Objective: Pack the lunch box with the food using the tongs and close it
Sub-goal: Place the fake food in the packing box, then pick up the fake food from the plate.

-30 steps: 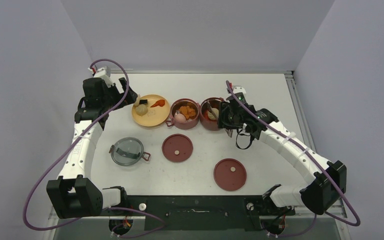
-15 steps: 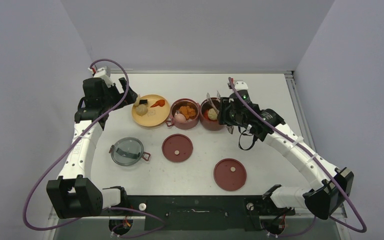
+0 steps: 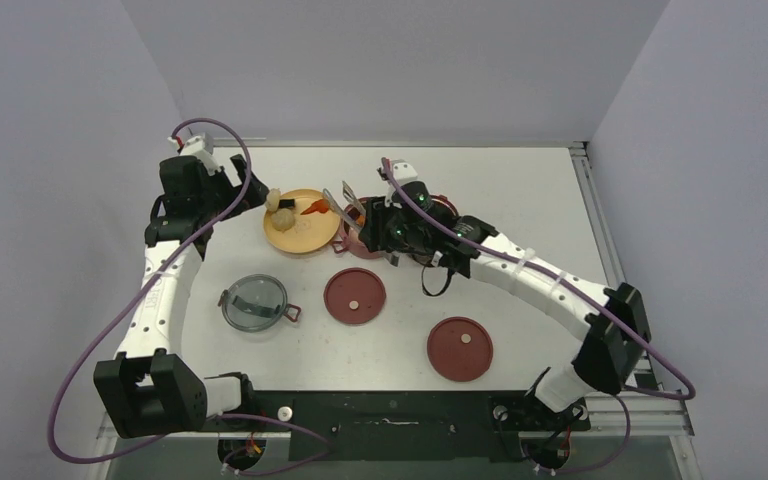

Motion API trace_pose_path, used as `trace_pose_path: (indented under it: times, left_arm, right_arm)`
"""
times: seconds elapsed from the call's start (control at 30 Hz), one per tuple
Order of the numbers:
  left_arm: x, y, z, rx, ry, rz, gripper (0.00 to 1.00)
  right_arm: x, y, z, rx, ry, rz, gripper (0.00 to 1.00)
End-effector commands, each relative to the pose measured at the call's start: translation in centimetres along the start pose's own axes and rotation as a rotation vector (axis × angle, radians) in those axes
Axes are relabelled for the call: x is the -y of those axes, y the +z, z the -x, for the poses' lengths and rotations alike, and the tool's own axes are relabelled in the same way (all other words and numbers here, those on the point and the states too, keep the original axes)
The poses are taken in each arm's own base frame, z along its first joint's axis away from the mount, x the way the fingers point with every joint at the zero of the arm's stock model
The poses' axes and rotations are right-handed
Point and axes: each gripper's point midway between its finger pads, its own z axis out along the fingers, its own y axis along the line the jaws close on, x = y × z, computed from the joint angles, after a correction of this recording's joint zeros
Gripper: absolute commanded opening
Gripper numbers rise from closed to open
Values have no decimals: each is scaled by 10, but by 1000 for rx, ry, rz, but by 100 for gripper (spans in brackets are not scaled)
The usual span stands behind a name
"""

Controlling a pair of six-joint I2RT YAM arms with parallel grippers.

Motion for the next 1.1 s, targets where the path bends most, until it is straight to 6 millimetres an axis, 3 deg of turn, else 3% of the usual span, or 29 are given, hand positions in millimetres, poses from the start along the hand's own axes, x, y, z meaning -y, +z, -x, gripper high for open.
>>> trace_pose_path:
  times: [0.0,0.17,0.4,0.53,1.07]
  left_arm:
    - [-7,-3,23,85,-4,15,97]
    - [-14,-13,31,126,22,65,97]
    - [-6,-17,33,128,23,31,97]
    - [-3,-21,36,138,25,23,97]
    - [0,-24,38,144,25,10,97]
  right_arm:
    - [-58,27,41,125,129,225,41]
    - [-90,69,30,87,206,313,41]
    - [-116,102,28,80,283,382,41]
    - [-113,118,23,70,312,352,41]
    - [-101,153,13,53,344,258,42]
